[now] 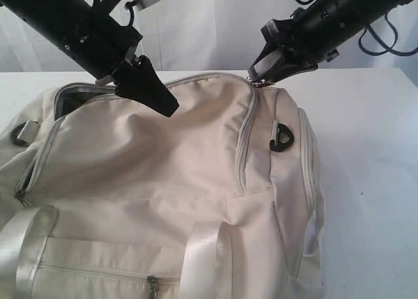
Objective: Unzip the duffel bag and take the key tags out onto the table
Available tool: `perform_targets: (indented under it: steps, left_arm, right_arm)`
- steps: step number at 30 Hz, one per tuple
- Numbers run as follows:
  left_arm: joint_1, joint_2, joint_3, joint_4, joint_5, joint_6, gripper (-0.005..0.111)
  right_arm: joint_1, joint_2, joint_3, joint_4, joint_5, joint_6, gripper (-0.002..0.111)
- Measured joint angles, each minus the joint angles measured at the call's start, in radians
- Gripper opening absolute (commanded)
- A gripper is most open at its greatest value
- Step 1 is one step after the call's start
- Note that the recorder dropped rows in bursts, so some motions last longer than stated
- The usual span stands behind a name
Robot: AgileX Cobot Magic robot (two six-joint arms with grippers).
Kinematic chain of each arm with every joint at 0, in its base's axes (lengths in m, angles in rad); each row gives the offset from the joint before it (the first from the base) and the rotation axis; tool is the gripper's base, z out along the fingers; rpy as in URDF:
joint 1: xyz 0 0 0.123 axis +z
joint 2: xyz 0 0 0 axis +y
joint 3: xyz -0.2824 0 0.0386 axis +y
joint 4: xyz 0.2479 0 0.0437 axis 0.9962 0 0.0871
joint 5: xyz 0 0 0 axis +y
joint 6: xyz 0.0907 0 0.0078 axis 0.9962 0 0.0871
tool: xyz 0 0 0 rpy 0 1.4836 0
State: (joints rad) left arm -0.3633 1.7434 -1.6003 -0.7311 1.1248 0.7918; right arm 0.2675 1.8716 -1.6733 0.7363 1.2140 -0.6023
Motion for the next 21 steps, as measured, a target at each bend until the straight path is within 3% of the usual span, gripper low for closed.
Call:
perform_targets:
  steps: [21]
  left_arm:
    - [0.000,0.000,0.000,-0.006,0.000,-0.004,0.000]
  right_arm:
    - [0.001,-0.248,0.342,0.073,-0.010,-0.082,0.000]
